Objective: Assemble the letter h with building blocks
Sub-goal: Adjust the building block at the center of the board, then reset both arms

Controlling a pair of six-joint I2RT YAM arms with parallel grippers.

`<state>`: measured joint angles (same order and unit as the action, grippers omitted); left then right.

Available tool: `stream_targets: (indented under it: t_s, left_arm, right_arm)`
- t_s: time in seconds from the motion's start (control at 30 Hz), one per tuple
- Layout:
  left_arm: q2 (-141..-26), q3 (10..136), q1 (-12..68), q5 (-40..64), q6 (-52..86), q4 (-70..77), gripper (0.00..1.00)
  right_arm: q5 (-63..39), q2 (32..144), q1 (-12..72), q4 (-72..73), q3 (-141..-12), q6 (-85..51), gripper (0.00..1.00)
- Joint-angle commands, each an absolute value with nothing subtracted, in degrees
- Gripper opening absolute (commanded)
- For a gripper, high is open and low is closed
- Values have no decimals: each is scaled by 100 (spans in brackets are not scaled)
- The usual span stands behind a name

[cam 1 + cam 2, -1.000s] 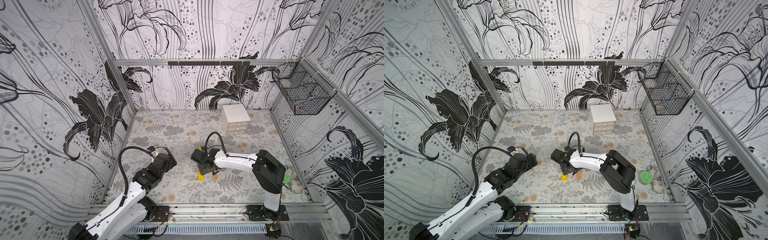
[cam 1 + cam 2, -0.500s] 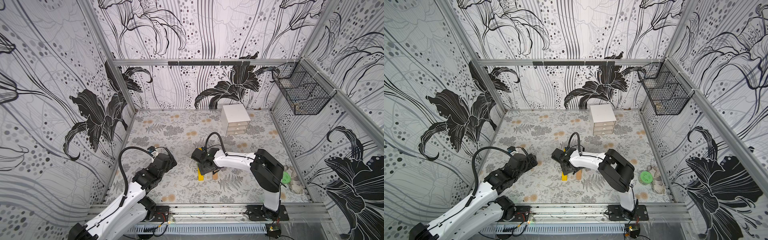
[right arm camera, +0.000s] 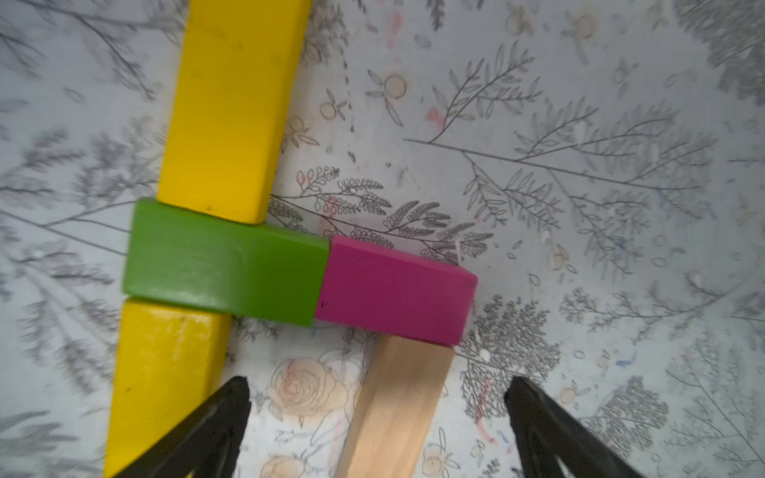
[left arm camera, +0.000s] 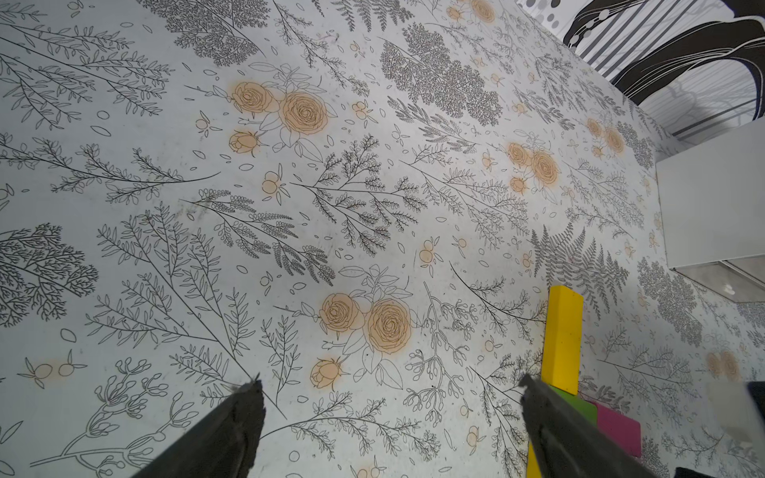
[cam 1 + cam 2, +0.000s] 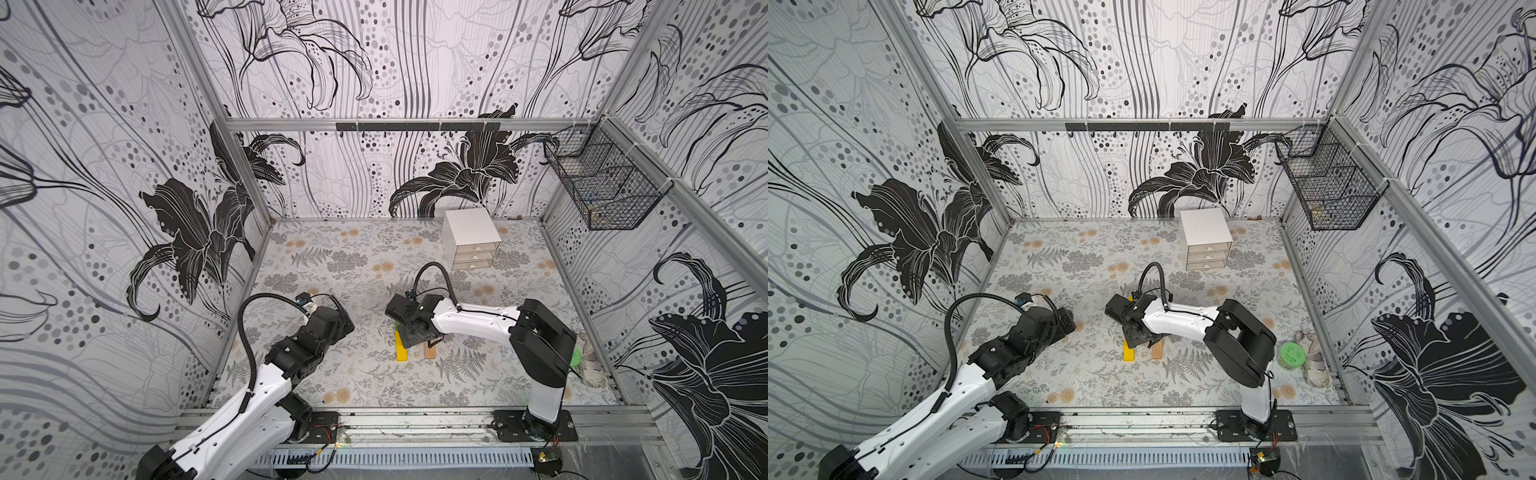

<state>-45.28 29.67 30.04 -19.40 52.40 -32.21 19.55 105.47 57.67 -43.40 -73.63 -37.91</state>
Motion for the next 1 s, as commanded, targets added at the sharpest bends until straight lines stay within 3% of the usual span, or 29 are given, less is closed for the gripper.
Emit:
stream_targets:
  t_s: [0.0,0.23,0.4,0.5,0.57,0.63,0.77,0.87,0.97]
  left_arm:
    - [-4624,3113,2992,-1896,5041,-3094,99]
    - [-5074,4557,2985,-3091,3664,-2923,99]
    - [-5383,4230,2949,-4527,1019,24,99]
    - [-5906,3595,2654,-5037,48,2303,99]
    - [-6293,3347,2249,-4858,18,2780,99]
    - [-6671,3168,1807,-4691,413,2872,99]
    - [-7387,2656,1039,-4378,951,3177,99]
    - [-7759,2524,756,-4043,816,3534,99]
    - [-8069,2527,593,-3664,739,3651,99]
  right_arm:
    - [2362,9660,5817,-4805,-7570,-3709,100]
    - [3929,7285,5551,-4440,-6794,-3555,100]
    - [6028,5564,5458,-3585,-5238,-3478,100]
    - [7441,4870,5458,-4093,-4322,-5122,100]
    - [7845,4538,5450,-3995,-3740,-5261,99]
    - [8140,4425,5387,-3555,-3247,-4644,100]
    - [8565,4912,4806,-5463,-3221,-6443,100]
    - [8715,5423,4369,-6002,-3169,-7060,100]
    - [8459,5994,4013,-5222,-3171,-6412,100]
